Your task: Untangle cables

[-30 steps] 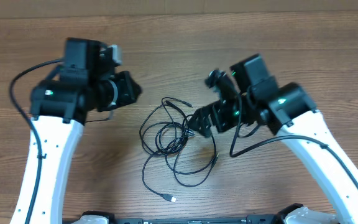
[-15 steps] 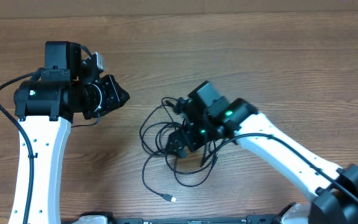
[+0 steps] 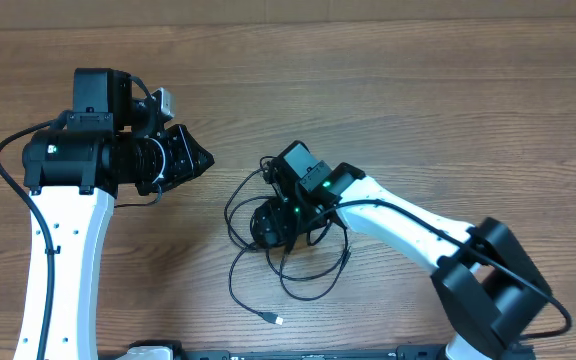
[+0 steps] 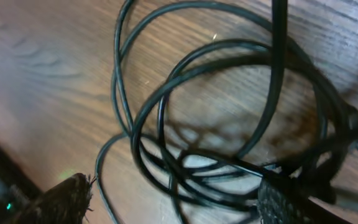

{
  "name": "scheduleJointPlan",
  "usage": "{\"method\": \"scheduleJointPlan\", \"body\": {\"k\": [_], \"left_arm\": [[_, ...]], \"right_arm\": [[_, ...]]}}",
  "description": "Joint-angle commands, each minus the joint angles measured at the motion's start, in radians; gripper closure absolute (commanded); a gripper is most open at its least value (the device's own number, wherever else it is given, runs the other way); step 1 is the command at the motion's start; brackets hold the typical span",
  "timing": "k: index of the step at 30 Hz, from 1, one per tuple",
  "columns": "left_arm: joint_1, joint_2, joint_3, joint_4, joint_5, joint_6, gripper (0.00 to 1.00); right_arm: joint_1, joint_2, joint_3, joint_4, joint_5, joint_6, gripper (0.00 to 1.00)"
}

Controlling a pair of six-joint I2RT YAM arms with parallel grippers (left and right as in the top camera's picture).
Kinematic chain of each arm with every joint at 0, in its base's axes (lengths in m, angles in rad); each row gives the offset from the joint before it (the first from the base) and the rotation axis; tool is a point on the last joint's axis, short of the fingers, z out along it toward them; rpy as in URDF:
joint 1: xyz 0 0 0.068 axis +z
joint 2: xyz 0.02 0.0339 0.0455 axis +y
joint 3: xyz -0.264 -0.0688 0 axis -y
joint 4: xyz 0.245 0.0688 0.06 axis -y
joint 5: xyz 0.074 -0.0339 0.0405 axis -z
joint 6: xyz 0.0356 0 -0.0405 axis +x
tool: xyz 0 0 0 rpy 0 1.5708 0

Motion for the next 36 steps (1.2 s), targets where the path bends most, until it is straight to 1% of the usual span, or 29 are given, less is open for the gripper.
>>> {"method": "scheduleJointPlan", "body": {"k": [1, 10, 18, 20, 21, 22, 23, 24, 27, 29, 30, 31, 32, 33, 34, 35, 36], "left_arm": [[0.001, -0.009, -0.004, -0.002, 0.020, 0.028, 0.77], [0.001, -0.009, -0.004, -0.002, 0.021, 0.027, 0.77], [0.001, -0.009, -0.004, 0.009, 0.068, 0.028, 0.77], [0.001, -0.009, -0.004, 0.010, 0.072, 0.028, 0.77], [0.001, -0.009, -0.004, 0.009, 0.072, 0.028, 0.77], [0.001, -0.009, -0.004, 0.008, 0.072, 0.028, 0.77], [0.001, -0.009, -0.004, 0.006, 0.072, 0.028, 0.77], [0.001, -0.009, -0.004, 0.005, 0.072, 0.028, 0.77], [0.001, -0.009, -0.004, 0.002, 0.072, 0.029, 0.77], [0.001, -0.009, -0.004, 0.002, 0.072, 0.029, 0.78], [0.001, -0.009, -0.004, 0.002, 0.072, 0.029, 0.78], [0.001, -0.009, -0.004, 0.002, 0.072, 0.029, 0.78], [0.001, -0.009, -0.004, 0.002, 0.072, 0.029, 0.77], [0.001, -0.009, -0.004, 0.001, 0.072, 0.029, 0.78], [0.001, -0.009, -0.004, 0.001, 0.072, 0.029, 0.78], [0.001, -0.009, -0.004, 0.001, 0.072, 0.029, 0.77], [0.001, -0.009, -0.004, 0.001, 0.072, 0.032, 0.77]], "right_arm": [[0.000, 0.010, -0.002, 0.031, 0.000, 0.066, 0.16], [0.023, 0.010, -0.002, 0.059, -0.009, 0.095, 0.17], [0.115, 0.011, -0.002, 0.114, -0.011, 0.121, 0.17], [0.133, 0.011, -0.002, 0.131, 0.016, 0.143, 0.17], [0.137, 0.011, -0.002, 0.134, 0.037, 0.157, 0.20], [0.140, 0.011, -0.002, 0.137, 0.061, 0.171, 0.31], [0.140, 0.013, -0.002, 0.137, 0.077, 0.173, 0.47], [0.140, 0.014, -0.002, 0.138, 0.088, 0.172, 0.54], [0.138, 0.028, -0.002, 0.137, 0.093, 0.172, 0.59], [0.138, 0.039, -0.002, 0.137, 0.092, 0.172, 0.60], [0.138, 0.044, -0.002, 0.137, 0.093, 0.172, 0.55], [0.138, 0.052, -0.002, 0.137, 0.093, 0.172, 0.46], [0.138, 0.059, -0.002, 0.138, 0.093, 0.172, 0.43], [0.138, 0.073, -0.002, 0.140, 0.093, 0.172, 0.43], [0.138, 0.084, -0.002, 0.142, 0.093, 0.172, 0.51], [0.138, 0.095, -0.002, 0.144, 0.092, 0.172, 0.76], [0.138, 0.108, -0.002, 0.145, 0.087, 0.172, 0.96]]}}
